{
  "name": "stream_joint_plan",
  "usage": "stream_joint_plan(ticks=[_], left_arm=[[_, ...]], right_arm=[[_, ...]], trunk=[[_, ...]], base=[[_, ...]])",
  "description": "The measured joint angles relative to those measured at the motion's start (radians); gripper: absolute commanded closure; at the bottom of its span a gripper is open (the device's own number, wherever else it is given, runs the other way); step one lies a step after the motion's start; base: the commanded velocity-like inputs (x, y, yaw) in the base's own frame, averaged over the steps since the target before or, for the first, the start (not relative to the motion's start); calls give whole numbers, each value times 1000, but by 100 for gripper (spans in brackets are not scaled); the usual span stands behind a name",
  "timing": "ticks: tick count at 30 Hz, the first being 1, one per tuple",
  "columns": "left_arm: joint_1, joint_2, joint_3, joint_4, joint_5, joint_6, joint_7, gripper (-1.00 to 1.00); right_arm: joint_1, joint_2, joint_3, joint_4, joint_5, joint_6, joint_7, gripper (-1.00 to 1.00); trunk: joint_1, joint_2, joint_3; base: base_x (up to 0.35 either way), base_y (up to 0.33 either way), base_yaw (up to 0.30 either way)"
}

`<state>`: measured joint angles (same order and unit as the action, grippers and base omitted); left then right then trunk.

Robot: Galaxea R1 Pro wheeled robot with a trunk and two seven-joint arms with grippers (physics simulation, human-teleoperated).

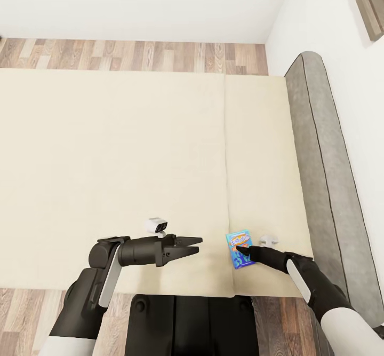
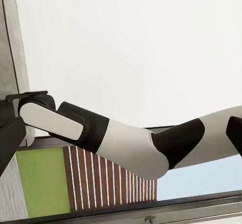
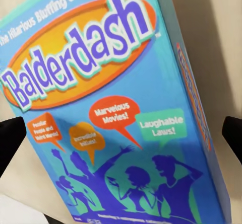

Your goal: Put all the toys in the child's room - the three board games (two on the bed and one on the table), the two jigsaw puzzles on the table, and the tennis ball on the table - inside the toy box on the table in the child's room.

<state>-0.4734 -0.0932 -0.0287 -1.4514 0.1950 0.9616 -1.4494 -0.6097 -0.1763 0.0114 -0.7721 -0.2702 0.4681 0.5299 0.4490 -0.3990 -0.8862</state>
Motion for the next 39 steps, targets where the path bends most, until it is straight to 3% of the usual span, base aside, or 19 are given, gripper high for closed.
stream_joint_plan(ticks=[39], left_arm=[[0,0,1,0,1,0,-1,-100]], right_arm=[[0,6,3,7,-1,-3,2,-100]], trunk=[[0,0,4]], base=[[0,0,0]])
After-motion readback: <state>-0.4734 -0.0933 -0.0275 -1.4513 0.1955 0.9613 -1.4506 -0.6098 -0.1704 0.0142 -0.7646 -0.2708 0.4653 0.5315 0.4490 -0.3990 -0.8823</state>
